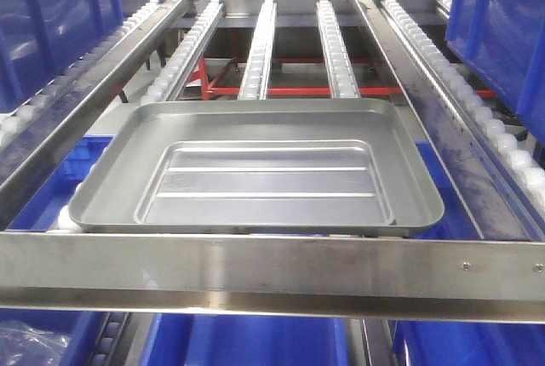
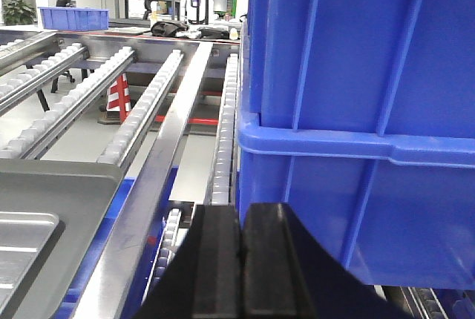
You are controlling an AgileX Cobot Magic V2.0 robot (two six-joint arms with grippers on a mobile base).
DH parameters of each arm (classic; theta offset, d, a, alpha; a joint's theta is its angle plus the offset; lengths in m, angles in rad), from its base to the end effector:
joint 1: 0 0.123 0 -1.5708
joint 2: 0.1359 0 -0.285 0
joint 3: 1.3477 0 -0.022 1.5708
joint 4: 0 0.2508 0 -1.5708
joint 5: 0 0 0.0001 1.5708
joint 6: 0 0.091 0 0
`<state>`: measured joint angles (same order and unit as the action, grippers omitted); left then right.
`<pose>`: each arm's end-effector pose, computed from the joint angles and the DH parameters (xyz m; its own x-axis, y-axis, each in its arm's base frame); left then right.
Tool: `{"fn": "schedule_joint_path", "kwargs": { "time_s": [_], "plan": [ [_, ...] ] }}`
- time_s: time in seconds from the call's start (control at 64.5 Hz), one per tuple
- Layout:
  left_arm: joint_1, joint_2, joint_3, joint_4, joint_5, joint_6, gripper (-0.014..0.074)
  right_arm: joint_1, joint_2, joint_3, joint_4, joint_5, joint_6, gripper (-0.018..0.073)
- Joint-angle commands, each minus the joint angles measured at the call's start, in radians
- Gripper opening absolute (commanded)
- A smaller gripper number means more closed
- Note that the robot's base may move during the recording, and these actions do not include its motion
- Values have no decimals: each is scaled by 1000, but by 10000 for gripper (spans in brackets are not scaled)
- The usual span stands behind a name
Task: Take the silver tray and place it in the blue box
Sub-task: 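Raise both arms and bring the grippers above the silver tray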
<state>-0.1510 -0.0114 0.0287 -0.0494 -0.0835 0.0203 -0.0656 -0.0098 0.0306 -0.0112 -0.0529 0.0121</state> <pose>0.0552 -0.0080 0.2116 0.1467 -0.0516 -0.9878 0.1507 0.9881 -0.0292 0.0563 -0.0036 0.2082 0.1188 -0.0069 -0.9929 0.0649 0.9979 0.0008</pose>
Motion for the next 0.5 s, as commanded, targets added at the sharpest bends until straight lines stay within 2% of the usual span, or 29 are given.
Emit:
{"fn": "schedule_joint_path", "kwargs": {
  "time_s": [0.0,0.481],
  "plan": [
    [-3,-16,-2,-5,-82,-10,-104,1,-21,3,1,-88,1,49],
    [-3,-16,-2,-5,-82,-10,-104,1,-21,3,1,-88,1,49]
  ]
}}
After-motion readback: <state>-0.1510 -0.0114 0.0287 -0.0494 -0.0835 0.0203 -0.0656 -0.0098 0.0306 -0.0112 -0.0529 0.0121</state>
